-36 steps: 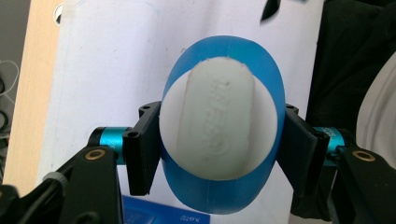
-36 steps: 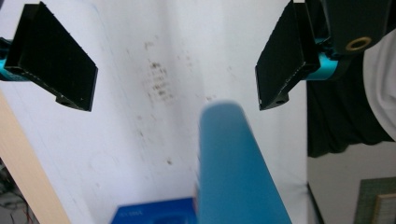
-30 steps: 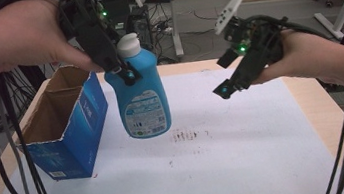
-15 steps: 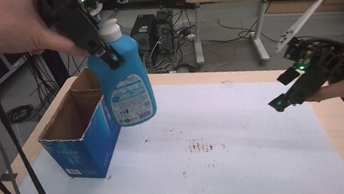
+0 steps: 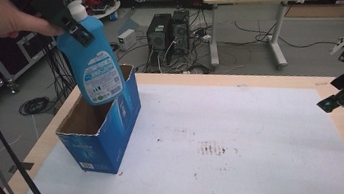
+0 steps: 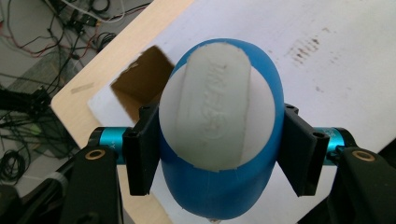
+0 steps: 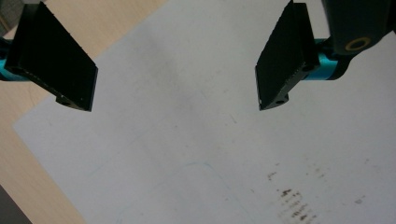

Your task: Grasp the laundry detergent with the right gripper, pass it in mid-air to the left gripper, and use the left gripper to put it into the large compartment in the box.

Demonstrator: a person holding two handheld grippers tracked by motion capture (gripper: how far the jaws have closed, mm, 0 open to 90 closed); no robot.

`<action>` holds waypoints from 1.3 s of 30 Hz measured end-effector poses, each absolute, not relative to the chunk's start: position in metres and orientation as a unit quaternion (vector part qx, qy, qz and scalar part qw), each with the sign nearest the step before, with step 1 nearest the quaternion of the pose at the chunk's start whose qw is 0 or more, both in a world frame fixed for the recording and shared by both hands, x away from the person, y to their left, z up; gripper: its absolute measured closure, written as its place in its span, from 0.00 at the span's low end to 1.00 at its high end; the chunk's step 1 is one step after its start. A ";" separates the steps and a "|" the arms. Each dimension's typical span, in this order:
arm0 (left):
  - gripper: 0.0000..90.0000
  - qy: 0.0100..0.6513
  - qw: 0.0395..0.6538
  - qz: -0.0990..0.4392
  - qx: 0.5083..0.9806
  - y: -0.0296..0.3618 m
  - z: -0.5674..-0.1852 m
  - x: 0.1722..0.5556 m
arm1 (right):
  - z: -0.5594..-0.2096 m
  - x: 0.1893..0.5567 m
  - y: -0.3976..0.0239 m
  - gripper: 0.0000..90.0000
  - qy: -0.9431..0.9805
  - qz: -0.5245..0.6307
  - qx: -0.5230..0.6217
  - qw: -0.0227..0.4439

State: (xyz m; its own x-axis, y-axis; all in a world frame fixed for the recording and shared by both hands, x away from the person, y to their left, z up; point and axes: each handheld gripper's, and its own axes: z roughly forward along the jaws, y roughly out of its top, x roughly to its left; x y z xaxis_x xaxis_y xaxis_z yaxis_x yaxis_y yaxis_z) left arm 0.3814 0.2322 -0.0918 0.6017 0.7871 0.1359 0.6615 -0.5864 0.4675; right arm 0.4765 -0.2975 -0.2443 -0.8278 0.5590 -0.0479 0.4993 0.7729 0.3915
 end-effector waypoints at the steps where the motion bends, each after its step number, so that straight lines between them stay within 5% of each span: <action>1: 0.42 0.418 0.186 0.169 0.873 0.236 -0.092 0.381 | -0.244 0.476 -0.298 0.14 0.938 0.184 0.282 0.081; 25: 0.42 0.480 0.162 0.175 0.844 0.265 -0.119 0.386 | -0.250 0.483 -0.314 0.14 0.932 0.175 0.306 0.080; 39: 0.42 0.477 0.139 0.148 0.855 0.257 -0.172 0.395 | -0.251 0.480 -0.318 0.14 0.932 0.179 0.302 0.086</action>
State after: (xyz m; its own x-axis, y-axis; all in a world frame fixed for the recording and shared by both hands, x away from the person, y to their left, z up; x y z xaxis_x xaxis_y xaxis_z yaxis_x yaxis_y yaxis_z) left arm 0.3952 0.2571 -0.1723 0.5008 0.8571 0.1203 0.7747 -0.5059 0.3794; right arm 0.4802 -0.3180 -0.2509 -0.8023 0.5947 -0.0515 0.5332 0.7528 0.3861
